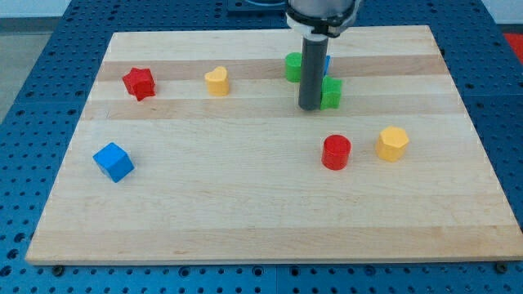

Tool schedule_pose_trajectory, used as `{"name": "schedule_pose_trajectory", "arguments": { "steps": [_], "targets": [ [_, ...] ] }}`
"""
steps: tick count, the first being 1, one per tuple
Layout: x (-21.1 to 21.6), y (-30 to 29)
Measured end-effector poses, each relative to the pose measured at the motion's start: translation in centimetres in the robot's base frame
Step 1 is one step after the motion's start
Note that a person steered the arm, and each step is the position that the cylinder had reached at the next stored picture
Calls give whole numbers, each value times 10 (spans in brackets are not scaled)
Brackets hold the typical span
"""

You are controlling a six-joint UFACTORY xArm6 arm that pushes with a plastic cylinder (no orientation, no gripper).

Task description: Push the green star into the blue triangle

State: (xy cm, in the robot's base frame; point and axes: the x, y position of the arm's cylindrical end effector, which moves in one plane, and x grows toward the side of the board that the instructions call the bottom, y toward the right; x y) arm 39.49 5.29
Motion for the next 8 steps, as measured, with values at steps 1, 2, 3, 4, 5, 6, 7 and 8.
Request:
{"name": "schedule_pose_trajectory", "arguments": {
  "steps": [1,2,3,4,5,6,7,8],
  "targets": [
    [32,3],
    [26,48],
    [-11,81],
    [-35,73],
    [-23,64],
    [9,62],
    [14,44],
    [-15,36]
  ]
}}
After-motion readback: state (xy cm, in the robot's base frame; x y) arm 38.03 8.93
